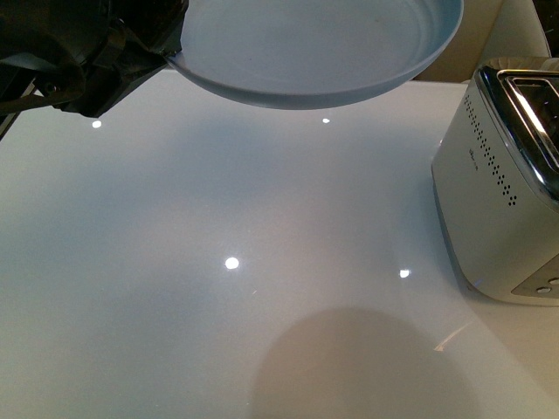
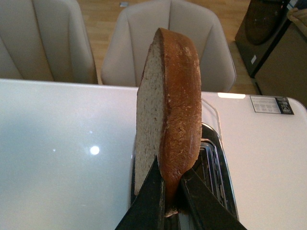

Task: Left arm holds plate, right arm toasts bread

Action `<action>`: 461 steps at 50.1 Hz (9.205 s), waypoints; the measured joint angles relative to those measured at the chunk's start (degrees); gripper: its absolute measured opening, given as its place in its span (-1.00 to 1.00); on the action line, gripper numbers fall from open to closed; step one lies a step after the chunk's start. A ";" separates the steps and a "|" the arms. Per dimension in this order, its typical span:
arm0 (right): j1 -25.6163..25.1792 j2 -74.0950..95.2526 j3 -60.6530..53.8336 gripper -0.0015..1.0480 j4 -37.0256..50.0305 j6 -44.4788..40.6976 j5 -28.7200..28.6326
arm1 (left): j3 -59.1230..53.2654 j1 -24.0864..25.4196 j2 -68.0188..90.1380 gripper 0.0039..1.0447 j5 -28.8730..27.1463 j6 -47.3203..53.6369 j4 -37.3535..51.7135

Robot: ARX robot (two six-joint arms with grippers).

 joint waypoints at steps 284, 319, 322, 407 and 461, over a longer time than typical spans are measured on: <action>-8.52 -69.83 -45.66 -0.90 -3.43 0.61 -12.85 | 0.04 -0.04 0.00 -0.95 -0.04 -0.04 0.00; -8.52 -69.90 -45.66 0.82 -3.43 0.61 -12.85 | 0.04 -0.04 0.00 -0.95 -0.02 -0.04 0.00; -8.52 -69.90 -45.66 0.83 -3.43 0.61 -12.85 | 0.04 -0.04 0.00 -0.95 -0.02 -0.04 0.00; -8.52 -69.94 -45.66 0.83 -3.43 0.61 -12.83 | -12.31 34.32 28.04 -0.95 13.49 14.32 35.28; -8.52 -69.94 -45.66 0.83 -3.43 0.61 -12.85 | -7.28 38.27 53.27 -0.95 20.63 24.48 49.03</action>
